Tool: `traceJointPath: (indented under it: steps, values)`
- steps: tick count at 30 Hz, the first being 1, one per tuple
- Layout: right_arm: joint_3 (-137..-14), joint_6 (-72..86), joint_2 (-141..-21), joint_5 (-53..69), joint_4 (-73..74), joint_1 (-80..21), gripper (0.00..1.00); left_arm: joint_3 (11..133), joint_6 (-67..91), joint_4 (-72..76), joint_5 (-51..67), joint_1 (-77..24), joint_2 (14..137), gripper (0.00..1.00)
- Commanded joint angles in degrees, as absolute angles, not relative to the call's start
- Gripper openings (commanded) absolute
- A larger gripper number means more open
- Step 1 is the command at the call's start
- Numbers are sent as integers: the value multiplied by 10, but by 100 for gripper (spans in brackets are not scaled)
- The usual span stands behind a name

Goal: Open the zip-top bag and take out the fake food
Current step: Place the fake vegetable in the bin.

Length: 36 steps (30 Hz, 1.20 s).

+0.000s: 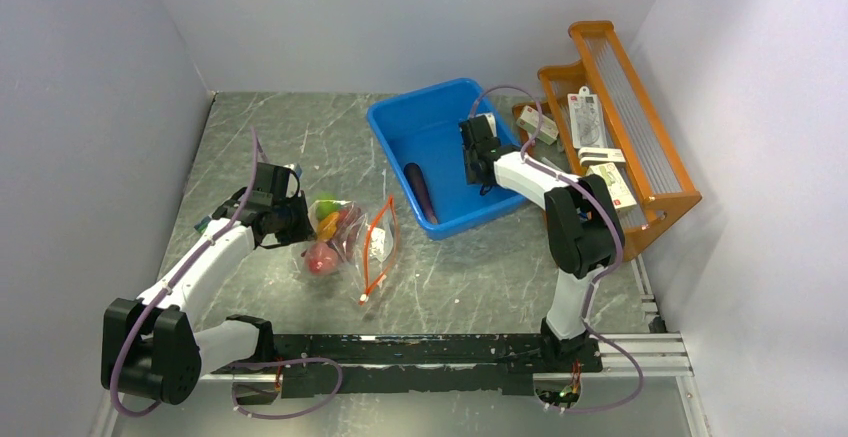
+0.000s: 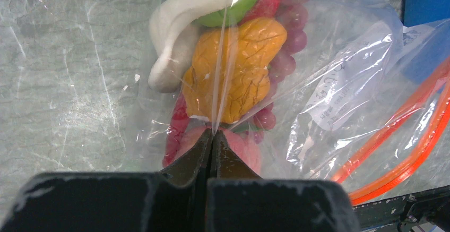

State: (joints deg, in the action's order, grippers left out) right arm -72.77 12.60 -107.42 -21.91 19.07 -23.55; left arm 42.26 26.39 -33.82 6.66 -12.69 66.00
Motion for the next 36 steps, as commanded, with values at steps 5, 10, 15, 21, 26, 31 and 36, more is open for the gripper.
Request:
traceJointPath:
  steps: [5,10,15,21,26,31,36]
  values:
    - [-692,133,-1058,-270,207,-237,43,423,266,-335,57,-131,657,7]
    - [-667,133,-1029,-240,189,-238,45,423,266,-335,55,-133,657,7]
    - [-662,129,-1023,-226,189,-238,50,424,267,-336,53,-136,657,7]
    - [-663,129,-1000,-196,192,-237,56,424,267,-337,53,-139,657,7]
    - [-667,123,-953,-166,192,-237,56,424,267,-336,54,-139,656,7]
    - [-648,128,-863,-118,169,-237,58,424,267,-336,53,-140,656,7]
    - [-591,167,-745,-2,100,-237,67,424,267,-336,54,-139,657,7]
